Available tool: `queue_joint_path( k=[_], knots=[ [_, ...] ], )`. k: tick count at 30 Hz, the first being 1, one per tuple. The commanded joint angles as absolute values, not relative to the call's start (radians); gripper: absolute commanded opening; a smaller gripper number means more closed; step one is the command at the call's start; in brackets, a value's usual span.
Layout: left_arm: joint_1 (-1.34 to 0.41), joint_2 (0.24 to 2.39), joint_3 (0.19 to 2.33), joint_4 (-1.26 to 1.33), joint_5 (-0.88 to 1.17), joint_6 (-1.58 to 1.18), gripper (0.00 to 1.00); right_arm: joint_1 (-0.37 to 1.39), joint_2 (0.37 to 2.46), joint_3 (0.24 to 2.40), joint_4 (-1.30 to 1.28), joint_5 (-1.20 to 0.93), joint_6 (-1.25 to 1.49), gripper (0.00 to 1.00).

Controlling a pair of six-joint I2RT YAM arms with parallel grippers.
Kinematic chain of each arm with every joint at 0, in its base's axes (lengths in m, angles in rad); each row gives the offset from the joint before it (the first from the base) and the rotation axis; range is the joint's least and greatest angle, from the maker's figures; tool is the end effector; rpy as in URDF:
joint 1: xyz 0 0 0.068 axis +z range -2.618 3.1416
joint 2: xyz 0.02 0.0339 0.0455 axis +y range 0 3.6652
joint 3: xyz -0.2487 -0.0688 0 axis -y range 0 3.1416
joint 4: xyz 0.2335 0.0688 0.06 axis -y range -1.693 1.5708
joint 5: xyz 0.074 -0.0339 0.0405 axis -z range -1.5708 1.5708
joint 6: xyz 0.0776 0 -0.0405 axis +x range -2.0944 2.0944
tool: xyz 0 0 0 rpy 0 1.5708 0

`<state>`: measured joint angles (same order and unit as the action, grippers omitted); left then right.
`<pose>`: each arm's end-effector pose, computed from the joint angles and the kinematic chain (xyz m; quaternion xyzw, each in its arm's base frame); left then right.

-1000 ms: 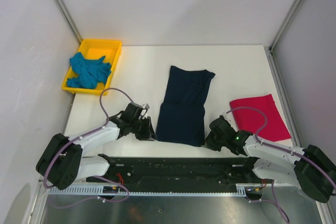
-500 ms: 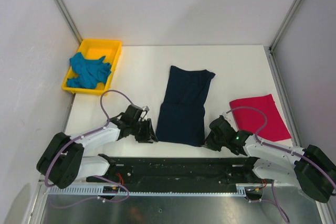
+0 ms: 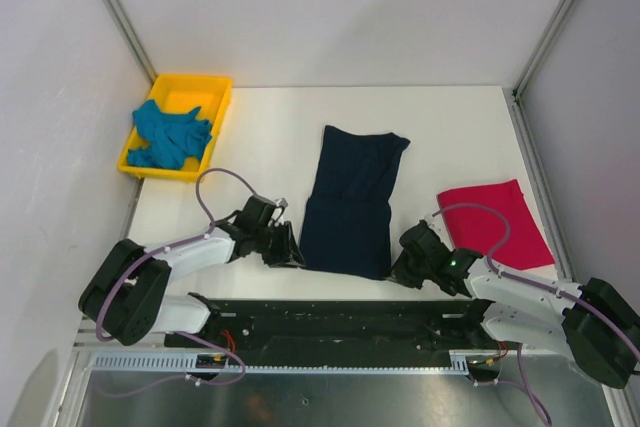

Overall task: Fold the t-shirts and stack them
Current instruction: Grab one side of the 2/3 rectangular tshirt with both arms, then fold the long partially folded tshirt into a neat square

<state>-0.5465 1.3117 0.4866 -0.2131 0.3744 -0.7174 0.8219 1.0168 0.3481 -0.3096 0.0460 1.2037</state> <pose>0.1843 -0.1454 0.0971 -0.0321 0.9486 -0.2976 0.1026 0.1348 0.1398 0.1016 0.1880 0.9375 0.2359 0.1732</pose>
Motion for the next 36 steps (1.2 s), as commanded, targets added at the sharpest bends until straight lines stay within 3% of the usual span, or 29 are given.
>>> queue_joint_path(
  k=[1, 7, 15, 20, 28, 32, 36],
  knots=[
    [-0.541, 1.332, 0.494, -0.2, 0.318, -0.718, 0.33, 0.827, 1.013, 0.359, -0.376, 0.091, 1.19, 0.0],
    [-0.552, 1.339, 0.495, -0.2, 0.278, -0.713, 0.26, 0.827, 1.005, 0.359, -0.375, 0.091, 1.186, 0.0],
    [-0.594, 1.317, 0.508, -0.203, 0.271, -0.729, 0.02, 0.828, 0.974, 0.371, -0.394, 0.093, 1.173, 0.0],
    [-0.629, 1.217, 0.454, -0.225, 0.26, -0.784, 0.0, 0.878, 0.904, 0.373, -0.472, 0.118, 1.195, 0.0],
    [-0.725, 0.969, 0.393, -0.299, 0.238, -0.868, 0.0, 1.122, 0.716, 0.4, -0.649, 0.237, 1.324, 0.0],
    [-0.728, 0.875, 0.467, -0.36, 0.192, -0.859, 0.0, 1.158, 0.649, 0.484, -0.768, 0.326, 1.333, 0.0],
    [-0.719, 0.937, 0.606, -0.376, 0.157, -0.817, 0.0, 1.127, 0.635, 0.596, -0.818, 0.413, 1.274, 0.0]
  ],
)
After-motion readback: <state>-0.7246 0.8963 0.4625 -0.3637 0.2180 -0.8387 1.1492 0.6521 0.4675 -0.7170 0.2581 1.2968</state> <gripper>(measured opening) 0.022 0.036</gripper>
